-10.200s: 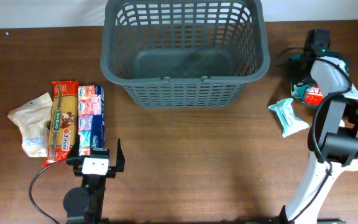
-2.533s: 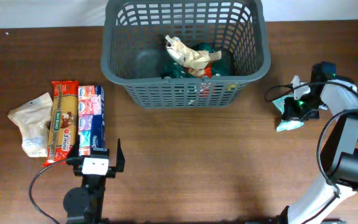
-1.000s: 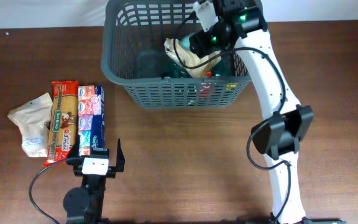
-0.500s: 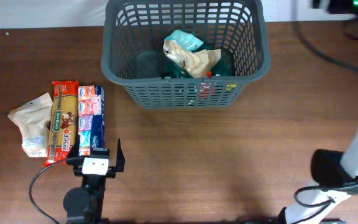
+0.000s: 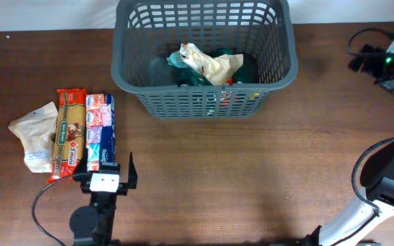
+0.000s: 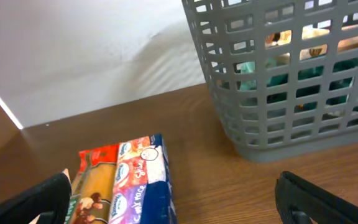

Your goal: Pack container

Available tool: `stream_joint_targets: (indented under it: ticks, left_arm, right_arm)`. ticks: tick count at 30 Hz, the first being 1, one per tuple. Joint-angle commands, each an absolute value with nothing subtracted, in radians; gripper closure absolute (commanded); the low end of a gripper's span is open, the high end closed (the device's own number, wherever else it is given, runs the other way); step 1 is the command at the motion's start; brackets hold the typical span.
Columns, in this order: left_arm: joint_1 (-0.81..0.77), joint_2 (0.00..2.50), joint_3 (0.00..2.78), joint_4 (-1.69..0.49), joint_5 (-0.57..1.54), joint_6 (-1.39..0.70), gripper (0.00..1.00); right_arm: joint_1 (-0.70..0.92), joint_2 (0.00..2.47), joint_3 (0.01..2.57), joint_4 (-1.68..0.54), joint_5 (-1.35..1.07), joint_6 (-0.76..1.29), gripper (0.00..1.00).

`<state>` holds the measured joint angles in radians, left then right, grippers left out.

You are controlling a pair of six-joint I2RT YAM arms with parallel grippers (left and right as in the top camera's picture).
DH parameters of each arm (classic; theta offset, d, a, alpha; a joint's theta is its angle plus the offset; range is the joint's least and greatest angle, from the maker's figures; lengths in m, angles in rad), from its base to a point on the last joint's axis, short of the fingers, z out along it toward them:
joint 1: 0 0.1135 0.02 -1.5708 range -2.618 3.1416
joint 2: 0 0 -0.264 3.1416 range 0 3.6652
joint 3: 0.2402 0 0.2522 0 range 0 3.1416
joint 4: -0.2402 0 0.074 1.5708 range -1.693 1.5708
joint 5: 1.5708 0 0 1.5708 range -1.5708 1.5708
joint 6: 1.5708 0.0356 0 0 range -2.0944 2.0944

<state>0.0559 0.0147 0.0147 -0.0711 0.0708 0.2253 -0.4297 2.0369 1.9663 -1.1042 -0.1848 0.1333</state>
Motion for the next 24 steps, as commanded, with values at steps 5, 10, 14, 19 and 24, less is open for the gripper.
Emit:
stream_joint_targets:
  ticks: [5, 10, 14, 19, 24]
  left_arm:
    - [0.062, 0.023, 0.092, -0.200, 0.078, -0.109, 0.01]
    - [0.062, 0.159, 0.324, -0.449, 0.039, -0.224, 0.01]
    - [0.062, 0.368, 0.575, -0.478, 0.053, -0.223, 0.01]
    - [0.062, 0.701, 0.926, -0.537, 0.202, -0.145, 0.01]
    - [0.062, 1.034, 1.261, -0.782, 0.200, -0.141, 0.01]
  right_arm:
    - [-0.426, 2.019, 1.907, -1.076, -0.205, 0.147, 0.01]
    - [-0.426, 2.019, 1.907, -1.076, -0.205, 0.147, 0.01]
    - [-0.426, 2.019, 1.907, -1.076, -0.205, 0.147, 0.01]
    - [-0.426, 2.019, 1.907, -1.076, -0.205, 0.147, 0.01]
    - [-0.426, 2.019, 1.907, -1.076, -0.205, 0.147, 0.01]
